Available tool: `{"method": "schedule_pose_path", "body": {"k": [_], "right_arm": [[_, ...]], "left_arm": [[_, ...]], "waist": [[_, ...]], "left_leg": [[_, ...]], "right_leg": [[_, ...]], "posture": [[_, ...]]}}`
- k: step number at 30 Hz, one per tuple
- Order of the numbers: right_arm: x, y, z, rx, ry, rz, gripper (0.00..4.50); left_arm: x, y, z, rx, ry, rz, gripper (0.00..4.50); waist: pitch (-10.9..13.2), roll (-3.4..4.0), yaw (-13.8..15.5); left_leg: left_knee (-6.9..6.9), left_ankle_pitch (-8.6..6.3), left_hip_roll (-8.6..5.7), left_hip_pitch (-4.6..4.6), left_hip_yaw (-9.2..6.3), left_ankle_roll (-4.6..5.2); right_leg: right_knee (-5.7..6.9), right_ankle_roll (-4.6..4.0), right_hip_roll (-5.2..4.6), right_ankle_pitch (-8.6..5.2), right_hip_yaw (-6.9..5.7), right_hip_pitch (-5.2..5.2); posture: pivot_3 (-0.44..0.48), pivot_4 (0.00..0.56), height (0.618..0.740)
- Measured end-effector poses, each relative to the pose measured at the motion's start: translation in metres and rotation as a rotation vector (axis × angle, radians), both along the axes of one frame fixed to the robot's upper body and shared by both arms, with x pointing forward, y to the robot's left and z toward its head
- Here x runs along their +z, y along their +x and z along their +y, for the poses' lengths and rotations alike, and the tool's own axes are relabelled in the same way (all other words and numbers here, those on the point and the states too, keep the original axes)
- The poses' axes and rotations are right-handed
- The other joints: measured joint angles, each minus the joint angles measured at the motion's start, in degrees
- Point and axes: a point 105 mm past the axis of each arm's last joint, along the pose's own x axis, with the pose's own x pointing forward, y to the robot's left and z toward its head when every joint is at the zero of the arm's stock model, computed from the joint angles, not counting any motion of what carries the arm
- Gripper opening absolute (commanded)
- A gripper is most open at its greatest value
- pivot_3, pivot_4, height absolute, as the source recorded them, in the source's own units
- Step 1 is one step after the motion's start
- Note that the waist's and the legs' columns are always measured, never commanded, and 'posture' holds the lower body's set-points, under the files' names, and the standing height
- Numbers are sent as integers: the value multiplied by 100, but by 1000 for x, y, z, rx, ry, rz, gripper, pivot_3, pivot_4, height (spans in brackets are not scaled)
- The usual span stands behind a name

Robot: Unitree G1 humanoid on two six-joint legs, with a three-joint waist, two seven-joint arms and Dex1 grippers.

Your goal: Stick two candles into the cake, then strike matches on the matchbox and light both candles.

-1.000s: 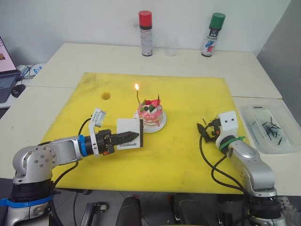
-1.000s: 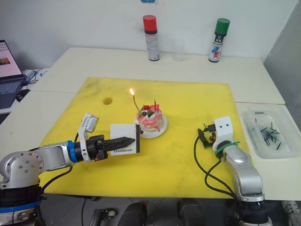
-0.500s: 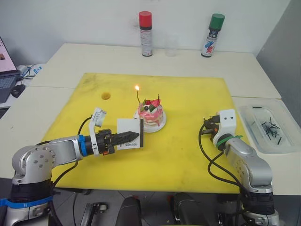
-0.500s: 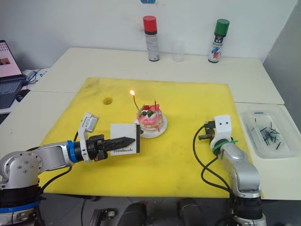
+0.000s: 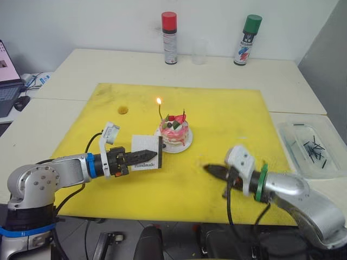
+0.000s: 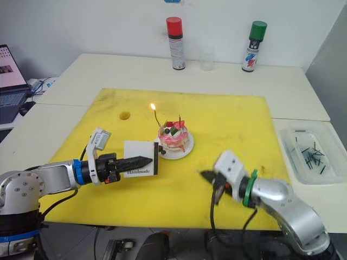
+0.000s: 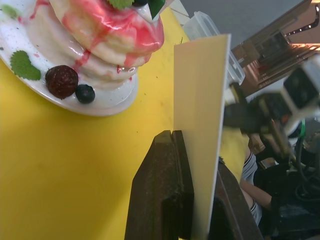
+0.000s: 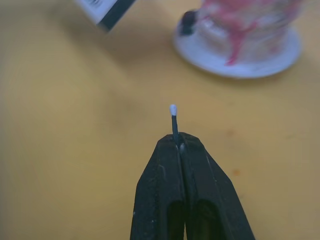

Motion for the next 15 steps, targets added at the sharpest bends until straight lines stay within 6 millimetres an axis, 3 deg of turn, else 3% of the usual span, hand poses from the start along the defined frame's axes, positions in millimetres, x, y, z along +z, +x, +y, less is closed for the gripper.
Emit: {"method": "schedule_pose_path", "body": {"k": [11, 15], "right_arm": [[-27, 8, 4, -3, -37, -63, 14], [-28, 11, 3, -7, -26, -73, 992]], "left_arm": [[2, 0, -2, -19, 14, 11, 0], [1, 0, -2, -22, 17, 17, 0]], "waist": [[-1, -2, -6], [-2, -3, -5]], "left_leg": [[6, 0, 0, 2, 0, 0], [6, 1, 0, 2, -1, 0]], "right_leg": [[1, 6, 0, 4, 0, 3], [3, 7, 0, 4, 0, 4]], "posture": [[0, 150, 684], [0, 150, 684]]}}
